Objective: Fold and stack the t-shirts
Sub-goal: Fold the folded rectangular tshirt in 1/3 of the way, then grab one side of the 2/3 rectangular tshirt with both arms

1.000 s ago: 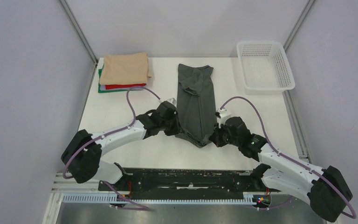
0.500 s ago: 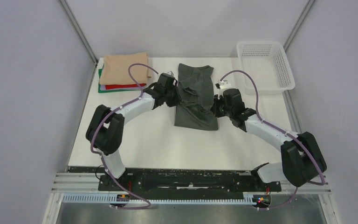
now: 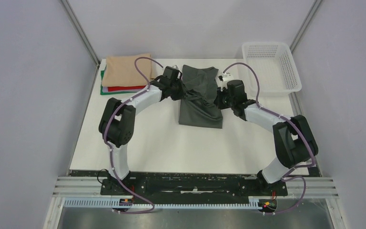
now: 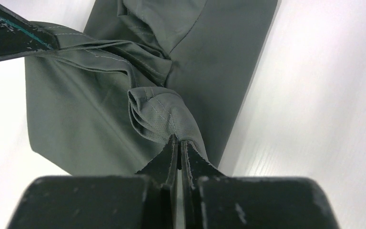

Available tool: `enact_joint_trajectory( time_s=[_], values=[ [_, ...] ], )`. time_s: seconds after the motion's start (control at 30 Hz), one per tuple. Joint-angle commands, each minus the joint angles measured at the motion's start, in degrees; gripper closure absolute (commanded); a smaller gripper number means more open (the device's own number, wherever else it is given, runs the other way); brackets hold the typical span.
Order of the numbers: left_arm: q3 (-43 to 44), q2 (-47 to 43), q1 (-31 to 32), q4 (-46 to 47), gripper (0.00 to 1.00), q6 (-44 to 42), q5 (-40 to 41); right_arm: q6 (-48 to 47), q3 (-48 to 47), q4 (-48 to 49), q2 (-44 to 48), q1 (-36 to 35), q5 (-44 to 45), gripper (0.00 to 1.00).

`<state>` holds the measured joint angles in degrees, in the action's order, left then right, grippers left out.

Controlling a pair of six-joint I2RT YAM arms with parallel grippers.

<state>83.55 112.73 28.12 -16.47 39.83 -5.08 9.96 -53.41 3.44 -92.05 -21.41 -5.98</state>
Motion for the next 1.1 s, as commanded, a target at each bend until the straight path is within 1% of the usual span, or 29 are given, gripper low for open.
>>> enact_joint_trajectory(
  time_s=[0.0,0.13,0.2,0.23,0.27,0.3,0.33,0.37,0.4,0.43,0.47,0.6,0.83,0.93,1.03,1.07],
  values=[
    [4.0,2.5,-1.5,-0.7,0.92,-3.2,-0.4,-0.8,-3.8,3.8,-3.0,1.6,-1.8,1.0],
    [6.2,5.0,-2.1,-1.0,0.84,-3.9,-1.8,0.0,-4.7,6.2,-5.4,3.1,-3.5,1.0],
    [7.3,6.1,-2.3,-0.9,0.74,-4.7,-2.5,0.3,-5.0,7.7,-6.4,3.7,-3.9,0.96],
    [8.1,6.5,-2.4,-1.0,0.67,-5.1,-2.6,0.3,-5.3,8.5,-7.0,4.1,-4.2,0.92],
    [8.5,6.8,-2.6,-1.0,0.58,-5.4,-2.8,0.7,-6.0,8.9,-7.7,4.7,-3.8,0.84],
    [9.1,7.0,-2.9,-1.0,0.44,-5.6,-3.3,1.2,-6.8,8.8,-8.3,5.1,-3.8,0.75],
    [9.3,6.7,-3.1,-0.9,0.27,-6.1,-3.8,1.6,-7.6,8.9,-8.7,5.7,-4.0,0.59],
    [9.4,6.2,-3.2,-1.1,0.12,-6.3,-4.0,2.0,-8.1,8.8,-8.9,6.1,-4.0,0.38],
    [8.9,5.2,-3.3,-1.0,0.02,-6.7,-4.0,2.1,-8.4,8.7,-8.7,6.3,-4.1,0.28],
    [8.3,4.1,-3.3,-0.8,0.0,-7.1,-4.0,1.8,-8.3,8.6,-8.1,6.4,-4.2,0.13],
    [7.2,2.7,-3.3,-0.7,0.0,-7.4,-4.0,1.5,-7.8,8.3,-7.3,6.4,-4.3,0.02],
    [0.8,-3.5,-3.3,-0.2,0.0,-7.5,-4.1,1.4,-2.7,9.4,-2.8,6.4,-6.8,0.02],
    [-16.9,-14.3,-2.9,1.0,0.0,-4.4,-4.9,5.2,11.3,10.1,7.3,6.2,-10.5,0.02],
    [-23.2,-17.0,-2.7,2.6,0.0,-3.4,-5.6,6.2,17.6,9.7,11.2,6.0,-12.7,0.02],
    [-26.5,-17.2,-2.6,4.3,0.01,-2.2,-6.9,6.1,21.8,9.6,13.4,5.5,-13.9,0.02],
    [-27.2,-16.9,-2.6,5.5,0.04,-1.8,-7.8,5.6,22.5,9.6,13.6,5.1,-13.9,0.02]
  ],
)
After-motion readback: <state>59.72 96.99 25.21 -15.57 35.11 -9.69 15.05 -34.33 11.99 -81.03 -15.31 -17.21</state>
